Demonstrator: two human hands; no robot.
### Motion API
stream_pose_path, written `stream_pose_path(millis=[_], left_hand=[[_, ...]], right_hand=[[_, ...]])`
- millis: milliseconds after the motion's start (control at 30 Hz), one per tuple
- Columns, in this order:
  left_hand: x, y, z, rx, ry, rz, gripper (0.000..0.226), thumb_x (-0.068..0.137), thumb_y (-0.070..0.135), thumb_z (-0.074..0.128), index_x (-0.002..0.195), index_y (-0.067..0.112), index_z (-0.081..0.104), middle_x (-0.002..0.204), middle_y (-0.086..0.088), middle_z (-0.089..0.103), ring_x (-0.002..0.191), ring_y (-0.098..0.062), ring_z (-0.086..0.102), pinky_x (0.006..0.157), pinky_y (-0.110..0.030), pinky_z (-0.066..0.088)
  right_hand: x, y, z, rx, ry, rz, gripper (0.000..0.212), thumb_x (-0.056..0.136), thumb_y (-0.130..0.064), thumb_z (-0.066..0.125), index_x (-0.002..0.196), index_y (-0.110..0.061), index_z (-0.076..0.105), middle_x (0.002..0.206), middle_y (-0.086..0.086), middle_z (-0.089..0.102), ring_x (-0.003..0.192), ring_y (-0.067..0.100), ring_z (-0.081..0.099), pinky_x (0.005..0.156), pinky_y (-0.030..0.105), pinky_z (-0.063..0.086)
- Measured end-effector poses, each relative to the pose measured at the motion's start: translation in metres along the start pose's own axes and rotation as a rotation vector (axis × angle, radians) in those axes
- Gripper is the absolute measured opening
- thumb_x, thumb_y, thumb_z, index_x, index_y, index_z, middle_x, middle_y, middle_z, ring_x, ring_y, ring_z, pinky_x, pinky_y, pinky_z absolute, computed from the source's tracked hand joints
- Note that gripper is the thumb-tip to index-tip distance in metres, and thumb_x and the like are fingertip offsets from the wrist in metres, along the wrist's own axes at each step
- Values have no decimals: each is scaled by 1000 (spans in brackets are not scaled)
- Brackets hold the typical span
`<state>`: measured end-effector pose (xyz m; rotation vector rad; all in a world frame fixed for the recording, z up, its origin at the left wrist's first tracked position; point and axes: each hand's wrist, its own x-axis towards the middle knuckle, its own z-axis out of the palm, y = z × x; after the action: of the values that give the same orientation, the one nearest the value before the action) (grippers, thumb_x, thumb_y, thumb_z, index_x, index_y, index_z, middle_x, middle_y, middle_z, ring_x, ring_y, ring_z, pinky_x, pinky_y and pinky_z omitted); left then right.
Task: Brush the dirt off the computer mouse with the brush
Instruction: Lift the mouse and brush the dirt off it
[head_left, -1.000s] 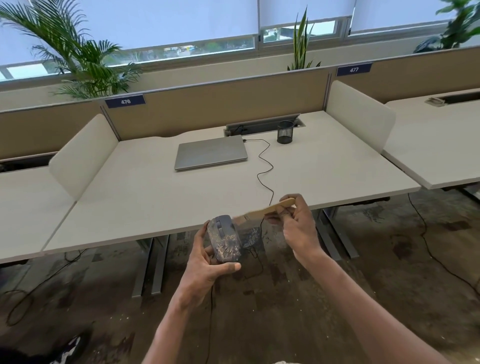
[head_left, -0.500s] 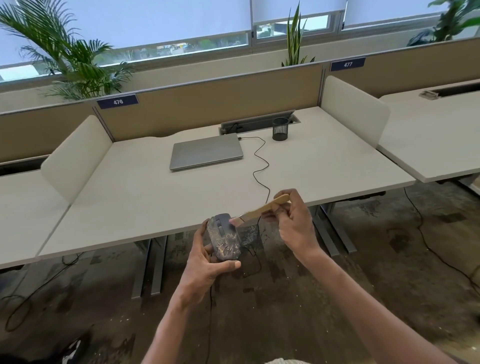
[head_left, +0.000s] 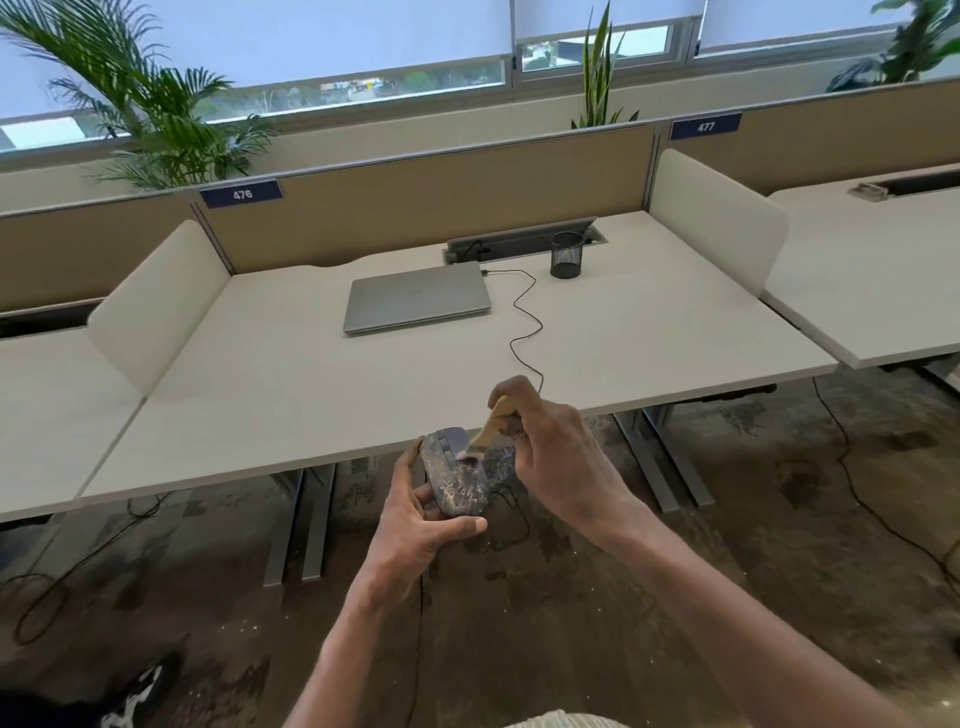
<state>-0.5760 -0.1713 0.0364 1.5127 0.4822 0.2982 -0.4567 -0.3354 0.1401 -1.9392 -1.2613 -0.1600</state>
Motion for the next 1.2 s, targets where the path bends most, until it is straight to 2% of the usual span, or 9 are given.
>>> stream_pose_path(millis=[100, 200, 367, 500, 567, 667, 800, 1000, 1200], left_hand=[[-1, -2, -3, 13, 21, -16, 127, 53, 10, 100, 153, 42, 28, 132, -17, 67, 114, -29, 73, 96, -45, 61], [0, -3, -5, 42, 37, -14, 131, 49, 22, 103, 153, 46, 27, 137, -15, 63, 119, -29, 70, 104, -51, 56], [2, -5, -7, 35, 70, -15, 133, 48, 22, 105, 152, 49, 28, 138, -16, 62, 120, -29, 70, 103, -53, 56], [1, -8, -7, 18, 61, -11, 131, 49, 18, 105, 151, 50, 29, 137, -17, 64, 120, -30, 70, 101, -52, 57], [2, -6, -5, 14, 58, -8, 132, 49, 20, 105, 152, 49, 28, 137, -17, 63, 121, -30, 69, 101, -51, 58], [3, -3, -4, 2, 64, -1, 133, 47, 23, 106, 152, 51, 28, 136, -17, 63, 119, -30, 70, 103, -54, 56], [1, -1, -7, -9, 68, 7, 134, 47, 23, 105, 153, 47, 27, 138, -15, 62, 119, -28, 71, 103, -52, 56], [0, 8, -5, -44, 69, 31, 121, 64, -9, 93, 154, 36, 26, 127, -8, 66, 105, -16, 76, 83, -28, 62], [-1, 7, -8, -49, 94, 37, 122, 62, -8, 92, 154, 38, 25, 128, -8, 66, 108, -16, 75, 93, -32, 61]], right_hand=[[-1, -4, -5, -37, -22, -18, 33, 89, 10, 58, 116, -6, 50, 83, -10, 55, 59, -4, 47, 54, 4, 38], [2, -6, -6, -60, -32, -46, 36, 89, 8, 60, 119, -8, 49, 83, -6, 58, 63, 3, 52, 53, 6, 38], [-3, -6, -2, -89, -70, -56, 37, 92, 5, 57, 115, -19, 42, 83, 2, 63, 67, 17, 60, 57, 29, 54], [0, -5, -9, -41, -37, -27, 32, 90, 9, 58, 114, -11, 49, 82, -8, 56, 65, 0, 54, 58, 7, 41], [3, -8, -9, -22, -28, -28, 31, 91, 10, 57, 114, -9, 51, 84, -10, 54, 66, -7, 52, 60, 1, 39], [2, -10, -6, -32, -61, -42, 32, 92, 9, 57, 115, -11, 49, 83, -9, 55, 64, -9, 50, 58, 3, 39], [3, -6, -7, -43, -45, -28, 35, 90, 11, 59, 115, -11, 49, 83, -8, 57, 68, 3, 55, 59, 5, 40], [2, -9, -5, -6, -23, -43, 31, 91, 9, 57, 114, -11, 50, 82, -1, 62, 72, 15, 64, 61, 18, 50], [6, 2, -6, 34, 31, -12, 30, 91, 9, 58, 111, -11, 51, 85, -4, 64, 77, 8, 66, 65, 7, 48]])
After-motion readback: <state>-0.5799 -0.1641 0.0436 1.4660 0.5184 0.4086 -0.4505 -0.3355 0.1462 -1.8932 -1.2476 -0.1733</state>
